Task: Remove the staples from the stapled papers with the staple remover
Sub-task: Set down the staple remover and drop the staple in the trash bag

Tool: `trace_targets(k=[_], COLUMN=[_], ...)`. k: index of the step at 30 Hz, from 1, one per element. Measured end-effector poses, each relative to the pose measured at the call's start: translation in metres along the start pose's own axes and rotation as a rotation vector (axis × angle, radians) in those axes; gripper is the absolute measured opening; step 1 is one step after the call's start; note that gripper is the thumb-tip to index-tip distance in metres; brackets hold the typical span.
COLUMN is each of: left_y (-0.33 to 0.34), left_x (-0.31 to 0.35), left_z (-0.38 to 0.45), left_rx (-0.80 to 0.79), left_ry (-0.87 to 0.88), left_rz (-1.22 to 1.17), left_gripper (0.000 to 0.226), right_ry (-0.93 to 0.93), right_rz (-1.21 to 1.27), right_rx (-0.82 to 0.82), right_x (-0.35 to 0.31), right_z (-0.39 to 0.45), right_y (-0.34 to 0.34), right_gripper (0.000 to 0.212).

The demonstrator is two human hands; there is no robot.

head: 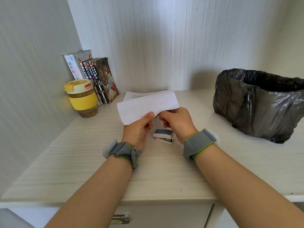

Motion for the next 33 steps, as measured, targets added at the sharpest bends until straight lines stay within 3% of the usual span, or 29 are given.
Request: trace_targets(k=[8, 12, 21, 28, 33], left_y=[-0.0016, -0.0007, 0.0019, -0.0032, -0.0018], left_x=[0.0001, -0.0003, -0.0012, -0.0011, -0.0014], left_z=[0.0001, 0.0005, 0.0001, 0.0000, 0.0008], left_rx=[0.018, -0.001, -0.024, 0.045, 0.020], left_ry=[0.004, 0.001, 0.001, -0.011, -0.017], left_rz=[-0.046, -0.052, 0.007, -0.034, -0.075], left_gripper=[0.023, 0.022, 0.020, 0.022, 0.023], right_ry=[-0.161, -0.198, -0.040, -0.132, -0.190], right_rz=[-0.215, -0.228, -0.047, -0.313, -0.454], right_rx=[-0.098, -0.137, -0.088, -0.180, -0.220], right_x=[-0.0069, -0.0081, 0.0016, -0.0040, -0.0029], right_z=[0.0009, 0.0006, 0.0007, 0.0028, 0.0012], right_y=[0.0017, 0.0032, 0.0042, 0.0027, 0.0047], right_gripper=[0.031, 0.020, 0.026, 0.023, 0.036])
Point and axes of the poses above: each hand's wrist, its own z-axis towards the middle knuckle, its own y-axis out of the palm, x = y × z, the point moved 5 cm from there along z, towards the middle knuckle, and after that the axes turned 11 degrees about -y, right-handed, at the moved point
